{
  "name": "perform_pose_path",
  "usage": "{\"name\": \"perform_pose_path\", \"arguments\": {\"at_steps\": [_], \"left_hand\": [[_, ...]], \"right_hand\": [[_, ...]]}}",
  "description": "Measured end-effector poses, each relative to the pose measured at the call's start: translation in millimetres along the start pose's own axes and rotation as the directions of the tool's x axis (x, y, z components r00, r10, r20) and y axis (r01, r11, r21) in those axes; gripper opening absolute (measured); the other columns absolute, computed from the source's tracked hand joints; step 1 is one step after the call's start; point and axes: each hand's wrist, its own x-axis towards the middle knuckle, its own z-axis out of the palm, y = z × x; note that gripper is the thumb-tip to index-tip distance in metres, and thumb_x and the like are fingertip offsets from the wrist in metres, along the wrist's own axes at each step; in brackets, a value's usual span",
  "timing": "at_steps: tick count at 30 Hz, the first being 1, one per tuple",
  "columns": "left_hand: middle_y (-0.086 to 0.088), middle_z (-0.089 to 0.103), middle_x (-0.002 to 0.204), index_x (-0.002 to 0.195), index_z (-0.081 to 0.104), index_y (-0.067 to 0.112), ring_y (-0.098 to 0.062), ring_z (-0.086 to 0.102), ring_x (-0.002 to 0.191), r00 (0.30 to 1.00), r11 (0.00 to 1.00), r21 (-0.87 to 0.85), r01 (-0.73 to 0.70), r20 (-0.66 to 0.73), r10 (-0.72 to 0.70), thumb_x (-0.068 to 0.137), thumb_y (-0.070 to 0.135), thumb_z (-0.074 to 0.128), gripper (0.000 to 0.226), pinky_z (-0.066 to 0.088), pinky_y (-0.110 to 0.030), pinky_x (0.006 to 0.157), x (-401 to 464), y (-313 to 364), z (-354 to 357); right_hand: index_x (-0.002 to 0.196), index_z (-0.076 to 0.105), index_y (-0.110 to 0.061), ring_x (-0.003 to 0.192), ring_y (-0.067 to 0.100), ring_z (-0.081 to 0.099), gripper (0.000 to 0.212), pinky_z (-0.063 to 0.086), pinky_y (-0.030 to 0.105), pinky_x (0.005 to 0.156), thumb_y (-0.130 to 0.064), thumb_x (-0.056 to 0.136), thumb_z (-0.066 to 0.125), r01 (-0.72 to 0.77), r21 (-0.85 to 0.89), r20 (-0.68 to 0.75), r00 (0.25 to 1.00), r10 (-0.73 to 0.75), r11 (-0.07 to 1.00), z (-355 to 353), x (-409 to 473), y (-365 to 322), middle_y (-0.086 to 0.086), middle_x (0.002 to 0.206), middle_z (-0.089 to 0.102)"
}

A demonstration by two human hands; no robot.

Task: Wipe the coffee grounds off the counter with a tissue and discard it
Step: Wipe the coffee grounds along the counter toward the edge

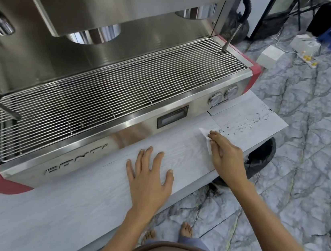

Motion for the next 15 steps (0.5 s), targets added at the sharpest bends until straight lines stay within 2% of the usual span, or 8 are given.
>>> {"name": "perform_pose_path", "arguments": {"at_steps": [4,7,12,15], "left_hand": [[0.003,0.026,0.160,0.146,0.042,0.030,-0.021,0.010,0.151,0.999,0.999,-0.038,0.033,0.037,-0.032,0.089,0.055,0.034,0.063,-0.001,-0.056,0.121,7.8,15.6,3.1],[0.004,0.027,0.160,0.146,0.042,0.029,-0.020,0.010,0.151,0.998,0.997,-0.063,0.051,0.032,-0.049,0.090,0.052,0.038,0.060,-0.003,-0.055,0.121,17.9,31.2,9.0],[0.005,0.031,0.159,0.145,0.043,0.029,-0.018,0.014,0.150,0.995,0.995,-0.025,0.101,-0.010,-0.101,0.091,0.052,0.040,0.059,0.002,-0.055,0.121,28.0,54.0,20.8],[0.007,0.032,0.158,0.145,0.043,0.031,-0.017,0.017,0.150,0.992,0.993,0.026,0.117,-0.043,-0.116,0.092,0.054,0.037,0.058,0.004,-0.053,0.122,26.3,57.8,24.9]], "right_hand": [[0.127,0.057,-0.008,0.132,0.016,0.043,0.036,0.036,0.031,0.108,-0.019,0.093,0.059,0.021,0.052,0.175,0.984,-0.029,0.998,-2.0,-6.2,4.3,0.007,0.135,0.055],[0.129,0.055,-0.007,0.135,0.016,0.038,0.039,0.028,0.026,0.111,-0.022,0.093,0.059,0.056,0.079,0.207,0.976,-0.071,0.995,-0.9,-11.8,5.2,0.007,0.139,0.051],[0.133,0.049,-0.001,0.136,0.027,0.036,0.043,0.030,0.042,0.112,-0.022,0.096,0.048,0.048,0.002,0.191,0.980,-0.048,0.999,9.8,-6.9,18.3,0.016,0.141,0.047],[0.128,0.054,0.003,0.131,0.033,0.043,0.040,0.034,0.051,0.108,-0.018,0.096,0.043,0.044,-0.059,0.210,0.977,-0.031,0.997,19.6,-3.4,26.7,0.020,0.136,0.051]]}}
